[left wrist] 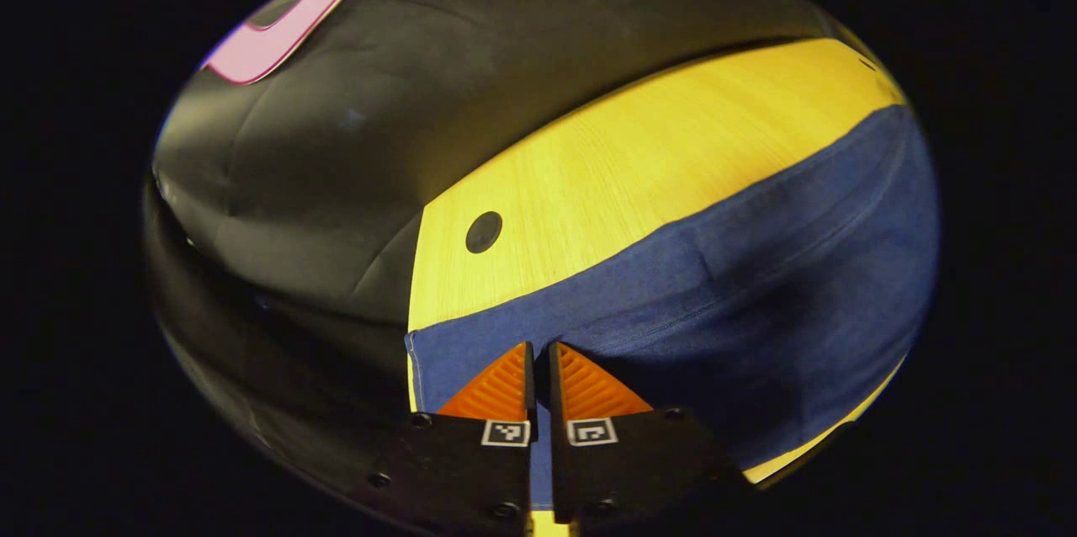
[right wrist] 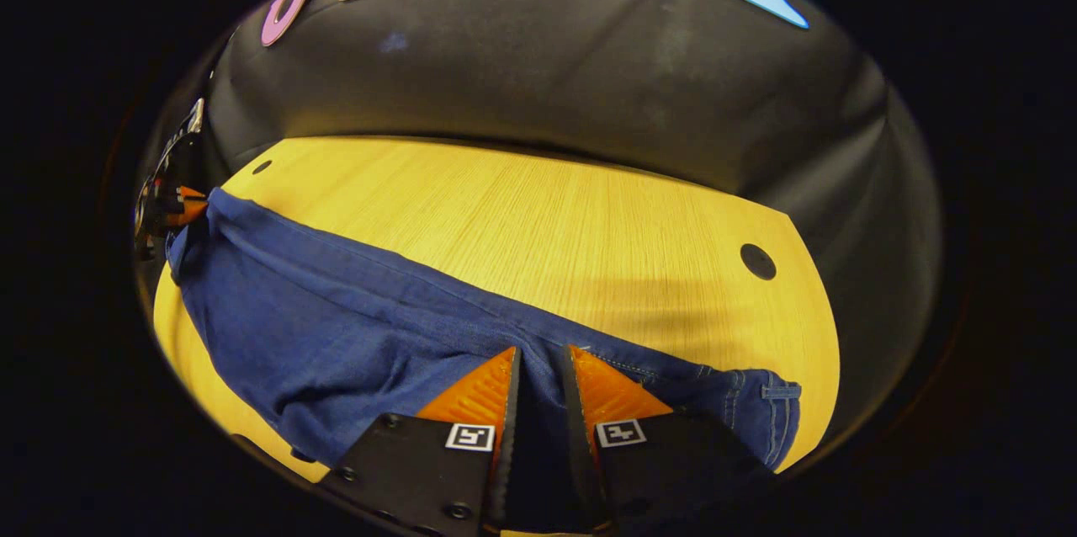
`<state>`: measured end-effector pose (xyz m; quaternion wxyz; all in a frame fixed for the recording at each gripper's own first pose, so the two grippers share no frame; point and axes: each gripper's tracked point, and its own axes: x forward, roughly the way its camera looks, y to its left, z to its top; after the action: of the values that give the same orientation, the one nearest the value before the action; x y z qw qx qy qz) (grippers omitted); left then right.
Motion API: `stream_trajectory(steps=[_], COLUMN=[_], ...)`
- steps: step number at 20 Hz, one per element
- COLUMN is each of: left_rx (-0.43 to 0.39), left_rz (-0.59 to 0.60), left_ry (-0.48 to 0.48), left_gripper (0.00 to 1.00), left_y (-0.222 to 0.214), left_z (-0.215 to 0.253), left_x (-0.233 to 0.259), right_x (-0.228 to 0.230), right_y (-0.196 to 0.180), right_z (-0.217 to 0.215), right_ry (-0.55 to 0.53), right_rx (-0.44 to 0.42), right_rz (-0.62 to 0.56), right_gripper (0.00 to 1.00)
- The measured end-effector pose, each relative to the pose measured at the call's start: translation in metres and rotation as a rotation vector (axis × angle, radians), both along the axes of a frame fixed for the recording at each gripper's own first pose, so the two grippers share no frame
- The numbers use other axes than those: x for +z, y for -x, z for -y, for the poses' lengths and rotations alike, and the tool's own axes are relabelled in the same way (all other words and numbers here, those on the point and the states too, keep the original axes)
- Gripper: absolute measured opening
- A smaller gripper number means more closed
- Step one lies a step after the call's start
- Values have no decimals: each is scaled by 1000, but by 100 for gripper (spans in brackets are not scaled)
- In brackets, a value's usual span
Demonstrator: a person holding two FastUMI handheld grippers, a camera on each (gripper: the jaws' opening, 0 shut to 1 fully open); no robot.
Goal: Grasp the waist and the cuffs of the jeans and fold them to make the two legs overlap; first hold the waist and fold one-third of the jeans toward the cuffs, then hold the cuffs and fold the remaining one-third in the same direction to finish folding.
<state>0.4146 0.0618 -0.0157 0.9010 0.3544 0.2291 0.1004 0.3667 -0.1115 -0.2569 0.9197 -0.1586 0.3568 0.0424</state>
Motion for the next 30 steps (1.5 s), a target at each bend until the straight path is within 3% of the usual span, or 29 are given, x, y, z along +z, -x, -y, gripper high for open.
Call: stream_trajectory(steps=[1, 4, 10, 17, 18, 23, 30], left_rx=[0, 10, -96, -162, -162, -194, -204], left_rz=[34, 166, 274, 264, 261, 280, 326], left_ry=[29, 85, 255, 290, 295, 331, 314], left_gripper=[26, 95, 95, 96, 96, 96, 95], left_y=[3, 13, 12, 18, 20, 48, 75], left_z=[5, 22, 43, 63, 67, 107, 128], left_x=[2, 19, 34, 43, 43, 40, 55], right_x=[3, 23, 74, 62, 58, 49, 30], right_y=[0, 1, 29, 100, 103, 112, 116], right_z=[-2, -6, 69, 178, 182, 190, 186], right_ry=[-41, -171, -121, -145, -166, -266, -311], right_rx=[-15, -55, -160, -375, -389, -427, -431], right_rz=[5, 43, 170, 141, 141, 139, 124], right_gripper=[31, 100, 99, 98, 95, 100, 98])
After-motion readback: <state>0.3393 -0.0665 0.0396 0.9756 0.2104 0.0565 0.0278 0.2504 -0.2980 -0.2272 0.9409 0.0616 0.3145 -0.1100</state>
